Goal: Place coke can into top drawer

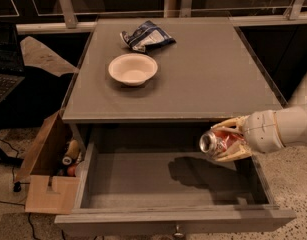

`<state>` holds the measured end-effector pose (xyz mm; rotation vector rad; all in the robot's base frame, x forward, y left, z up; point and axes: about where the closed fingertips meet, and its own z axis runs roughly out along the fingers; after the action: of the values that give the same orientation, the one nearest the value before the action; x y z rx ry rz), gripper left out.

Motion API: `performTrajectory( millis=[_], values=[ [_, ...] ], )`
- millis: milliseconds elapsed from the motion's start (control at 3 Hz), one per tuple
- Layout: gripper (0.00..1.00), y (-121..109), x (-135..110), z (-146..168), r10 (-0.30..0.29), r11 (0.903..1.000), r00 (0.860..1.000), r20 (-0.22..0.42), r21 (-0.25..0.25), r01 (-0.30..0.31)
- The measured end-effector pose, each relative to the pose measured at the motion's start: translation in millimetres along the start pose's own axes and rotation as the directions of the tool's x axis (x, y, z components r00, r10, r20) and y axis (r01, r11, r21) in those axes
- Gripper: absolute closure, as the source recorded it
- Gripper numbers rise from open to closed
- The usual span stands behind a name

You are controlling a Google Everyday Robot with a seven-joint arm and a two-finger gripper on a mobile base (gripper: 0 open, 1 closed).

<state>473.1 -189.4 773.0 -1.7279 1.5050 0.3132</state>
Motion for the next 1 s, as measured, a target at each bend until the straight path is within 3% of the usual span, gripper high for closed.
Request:
performTrajectory(
  millis=[333,667,1000],
  values=[
    [1.0,7,-4,-2,0.025,0.9984,0.999,-0.021,0.052,-0.024],
    [1.0,18,10,-8,0.089,0.9814,0.992,-0.093,0.178,-0.071],
    [1.0,21,21,-13,0.132,0.9622,0.985,-0.111,0.253,-0.1]
  ],
)
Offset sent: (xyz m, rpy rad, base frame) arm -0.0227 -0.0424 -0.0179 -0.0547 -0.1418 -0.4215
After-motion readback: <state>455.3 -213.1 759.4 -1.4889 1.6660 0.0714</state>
